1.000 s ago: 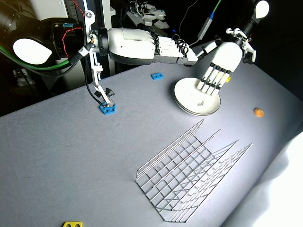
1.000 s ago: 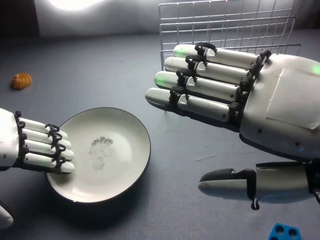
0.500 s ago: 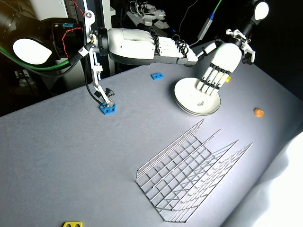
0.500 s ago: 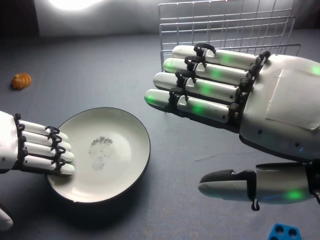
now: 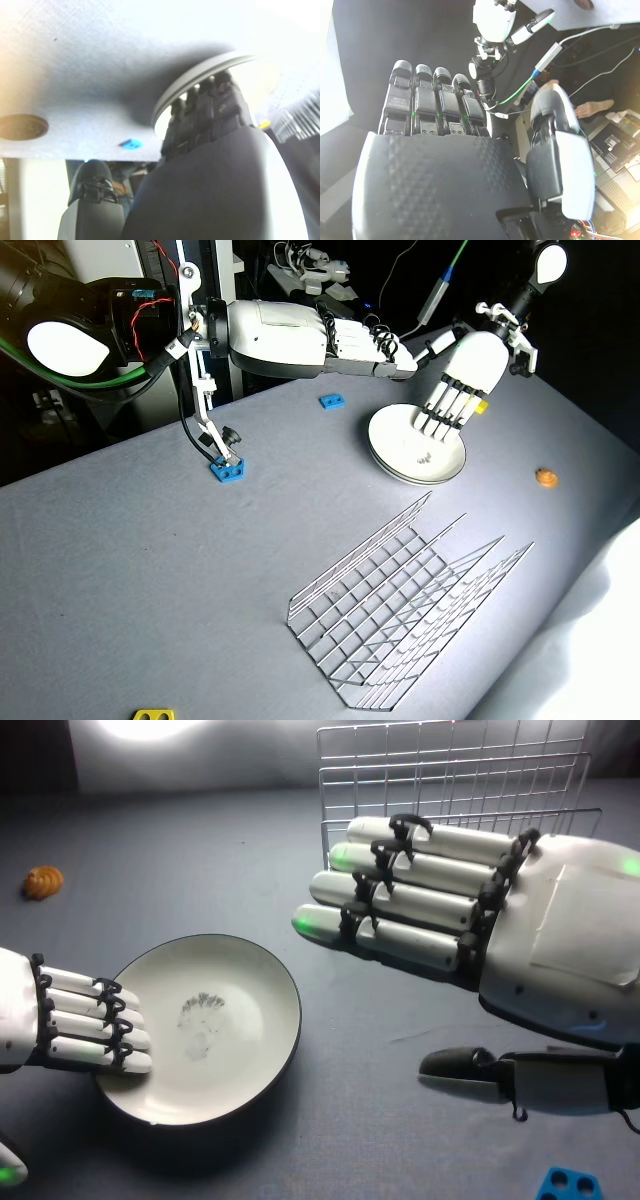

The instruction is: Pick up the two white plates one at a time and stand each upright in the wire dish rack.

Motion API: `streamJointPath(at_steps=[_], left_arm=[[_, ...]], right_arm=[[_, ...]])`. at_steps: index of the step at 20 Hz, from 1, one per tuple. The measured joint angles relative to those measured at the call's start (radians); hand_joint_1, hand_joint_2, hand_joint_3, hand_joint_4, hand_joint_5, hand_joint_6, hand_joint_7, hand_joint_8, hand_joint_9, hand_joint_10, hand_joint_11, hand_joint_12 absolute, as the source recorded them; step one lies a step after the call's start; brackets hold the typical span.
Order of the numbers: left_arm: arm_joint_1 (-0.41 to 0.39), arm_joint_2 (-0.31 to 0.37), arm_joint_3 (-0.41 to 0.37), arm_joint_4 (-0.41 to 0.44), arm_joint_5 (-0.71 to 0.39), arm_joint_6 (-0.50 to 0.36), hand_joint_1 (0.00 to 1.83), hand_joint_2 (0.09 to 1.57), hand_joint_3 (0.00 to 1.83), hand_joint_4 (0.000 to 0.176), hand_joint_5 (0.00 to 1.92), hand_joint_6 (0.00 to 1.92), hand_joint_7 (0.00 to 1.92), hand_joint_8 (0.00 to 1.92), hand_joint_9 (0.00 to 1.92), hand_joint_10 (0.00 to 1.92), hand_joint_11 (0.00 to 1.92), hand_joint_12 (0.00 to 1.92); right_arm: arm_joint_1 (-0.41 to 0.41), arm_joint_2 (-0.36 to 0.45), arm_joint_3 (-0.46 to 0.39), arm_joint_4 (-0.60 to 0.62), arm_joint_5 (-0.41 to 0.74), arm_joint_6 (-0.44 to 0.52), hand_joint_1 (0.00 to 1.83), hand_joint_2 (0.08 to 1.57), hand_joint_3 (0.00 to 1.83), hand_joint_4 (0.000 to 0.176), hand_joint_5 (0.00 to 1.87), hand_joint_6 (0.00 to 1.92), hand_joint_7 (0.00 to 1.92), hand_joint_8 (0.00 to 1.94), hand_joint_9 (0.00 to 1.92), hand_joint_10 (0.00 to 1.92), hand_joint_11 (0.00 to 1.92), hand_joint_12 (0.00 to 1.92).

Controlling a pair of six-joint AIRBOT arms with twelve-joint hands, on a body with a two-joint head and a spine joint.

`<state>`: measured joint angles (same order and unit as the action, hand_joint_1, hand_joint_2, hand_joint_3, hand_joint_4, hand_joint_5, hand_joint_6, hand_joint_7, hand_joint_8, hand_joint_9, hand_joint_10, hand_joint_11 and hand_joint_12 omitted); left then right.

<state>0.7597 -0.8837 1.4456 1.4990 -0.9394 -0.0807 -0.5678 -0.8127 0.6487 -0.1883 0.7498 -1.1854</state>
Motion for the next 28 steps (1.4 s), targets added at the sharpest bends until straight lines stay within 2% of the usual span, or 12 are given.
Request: streamJointPath(at_steps=[2,3,4,7,11,12,15,19,23,25,26,28], left_arm=[[0.0,-0.002,-0.006,-0.001,0.004,0.0,0.0,1.11,0.0,0.0,0.06,0.0,0.04,0.0,0.05,0.0,0.0,0.18],[0.0,-0.002,-0.015,-0.003,0.008,0.001,0.0,1.11,0.0,0.0,0.06,0.0,0.04,0.0,0.05,0.0,0.0,0.18],[0.0,-0.002,-0.035,-0.014,0.02,0.0,0.0,1.11,0.0,0.0,0.08,0.0,0.05,0.0,0.05,0.0,0.0,0.19],[-0.012,-0.01,-0.081,-0.022,0.043,0.0,0.0,1.11,0.0,0.0,0.08,0.0,0.06,0.0,0.06,0.0,0.0,0.21],[-0.043,-0.041,-0.115,-0.029,0.069,-0.002,0.0,1.12,0.0,0.0,0.09,0.01,0.08,0.01,0.08,0.01,0.0,0.25],[-0.048,-0.048,-0.119,-0.031,0.078,-0.002,0.0,1.12,0.0,0.0,0.08,0.0,0.06,0.01,0.07,0.0,0.0,0.21],[-0.064,-0.069,-0.119,-0.037,0.094,-0.002,0.0,1.12,0.0,0.0,0.07,0.0,0.05,0.0,0.05,0.0,0.0,0.17],[-0.069,-0.085,-0.119,-0.046,0.104,-0.002,0.0,1.12,0.0,0.0,0.06,0.0,0.04,0.0,0.04,0.0,0.0,0.16],[-0.068,-0.092,-0.111,-0.054,0.098,-0.001,0.0,1.12,0.0,0.0,0.06,0.0,0.04,0.0,0.05,0.0,0.0,0.17],[-0.058,-0.096,-0.1,-0.076,0.089,0.001,0.0,1.12,0.0,0.0,0.06,0.0,0.05,0.0,0.05,0.0,0.0,0.18],[-0.055,-0.097,-0.095,-0.079,0.085,0.001,0.0,1.12,0.0,0.0,0.1,0.0,0.09,0.0,0.08,0.0,0.0,0.27],[-0.05,-0.099,-0.087,-0.087,0.079,0.0,0.0,1.12,0.0,0.0,0.07,0.0,0.06,0.0,0.07,0.0,0.0,0.23]], right_arm=[[0.0,0.0,0.0,0.0,0.001,-0.001,1.09,1.27,0.01,0.0,0.0,0.0,0.0,0.0,0.0,0.0,0.0,0.0],[0.0,0.0,0.0,0.001,0.001,-0.002,1.09,1.27,0.01,0.0,0.0,0.0,0.0,0.0,0.0,0.0,0.0,0.0],[-0.004,-0.002,0.002,0.002,0.003,-0.007,1.29,1.2,0.0,0.0,0.0,0.0,0.0,0.0,0.0,0.0,0.0,0.0],[-0.004,-0.004,0.002,0.002,0.0,-0.024,1.39,1.19,0.0,0.0,0.0,0.0,0.0,0.0,0.0,0.0,0.0,0.0],[-0.004,-0.016,0.004,0.004,-0.003,-0.047,1.35,1.2,0.0,0.0,0.0,0.0,0.0,0.0,0.0,0.0,0.0,0.0],[-0.004,-0.018,0.004,0.004,-0.01,-0.054,1.31,1.19,0.0,0.0,0.0,0.0,0.0,0.0,0.0,0.0,0.0,0.0],[-0.004,-0.038,0.013,0.003,-0.03,-0.076,1.34,1.19,0.0,0.0,0.0,0.0,0.0,0.0,0.0,0.0,0.0,0.0],[0.005,-0.099,0.064,0.004,-0.077,-0.082,1.35,1.2,0.0,0.0,0.0,0.0,0.0,0.0,0.0,0.0,0.0,0.0],[0.004,-0.159,0.121,0.004,-0.144,-0.093,1.43,1.19,0.0,0.0,0.0,0.0,0.0,0.0,0.0,0.0,0.0,0.0],[-0.005,-0.195,0.148,0.006,-0.143,-0.119,1.4,1.19,0.0,0.0,0.0,0.0,0.0,0.0,0.0,0.0,0.0,0.0],[-0.008,-0.216,0.166,0.004,-0.15,-0.129,1.4,1.18,0.0,0.0,0.0,0.0,0.0,0.0,0.0,0.0,0.0,0.0],[-0.009,-0.247,0.193,0.004,-0.171,-0.13,1.38,1.15,0.0,0.0,0.0,0.0,0.0,0.0,0.0,0.0,0.0,0.0]])
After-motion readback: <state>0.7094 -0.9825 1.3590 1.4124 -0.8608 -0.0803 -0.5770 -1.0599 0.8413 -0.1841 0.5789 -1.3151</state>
